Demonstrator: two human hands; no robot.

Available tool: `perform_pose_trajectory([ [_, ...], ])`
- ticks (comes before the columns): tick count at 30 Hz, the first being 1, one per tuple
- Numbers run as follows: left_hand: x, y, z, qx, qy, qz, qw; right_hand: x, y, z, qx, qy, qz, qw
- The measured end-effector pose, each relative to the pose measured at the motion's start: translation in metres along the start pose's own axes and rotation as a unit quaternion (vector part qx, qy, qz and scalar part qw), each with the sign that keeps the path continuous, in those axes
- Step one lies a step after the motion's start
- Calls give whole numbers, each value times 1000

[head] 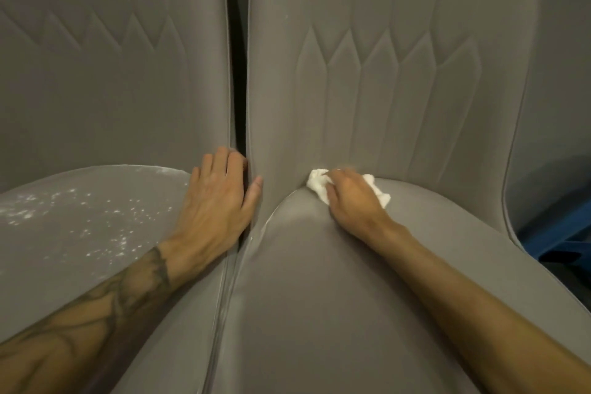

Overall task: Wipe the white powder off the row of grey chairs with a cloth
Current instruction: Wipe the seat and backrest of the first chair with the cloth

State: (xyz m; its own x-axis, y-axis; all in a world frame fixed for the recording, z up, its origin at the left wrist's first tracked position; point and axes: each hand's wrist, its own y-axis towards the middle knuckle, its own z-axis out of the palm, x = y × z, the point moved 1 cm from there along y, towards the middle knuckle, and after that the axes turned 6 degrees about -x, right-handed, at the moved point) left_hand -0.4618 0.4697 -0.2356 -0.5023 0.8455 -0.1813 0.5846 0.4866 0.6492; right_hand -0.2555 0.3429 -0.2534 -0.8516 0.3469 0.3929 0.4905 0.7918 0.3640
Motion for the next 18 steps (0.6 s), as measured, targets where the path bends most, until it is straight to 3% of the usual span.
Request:
perform_pose_trajectory([
  [2,1,9,1,-12,-5,-1,1000,40,-12,7,34,-6,-17,999],
  [4,2,14,2,-11,-10,6,1000,69,-33,5,15,-44,-59,997],
  [8,6,15,2,-8,-23,23,999,74,-60,-19,100,96,-156,978],
  [10,11,17,-1,3,-34,37,999,66,-47,-15,122,92,-149,977],
  [13,18,22,-6,24,-54,63,996,73,-40,-7,70,53,-126,988],
  [18,17,25,-9,32,-49,80,995,77,-69,-26,152,145,-192,959],
])
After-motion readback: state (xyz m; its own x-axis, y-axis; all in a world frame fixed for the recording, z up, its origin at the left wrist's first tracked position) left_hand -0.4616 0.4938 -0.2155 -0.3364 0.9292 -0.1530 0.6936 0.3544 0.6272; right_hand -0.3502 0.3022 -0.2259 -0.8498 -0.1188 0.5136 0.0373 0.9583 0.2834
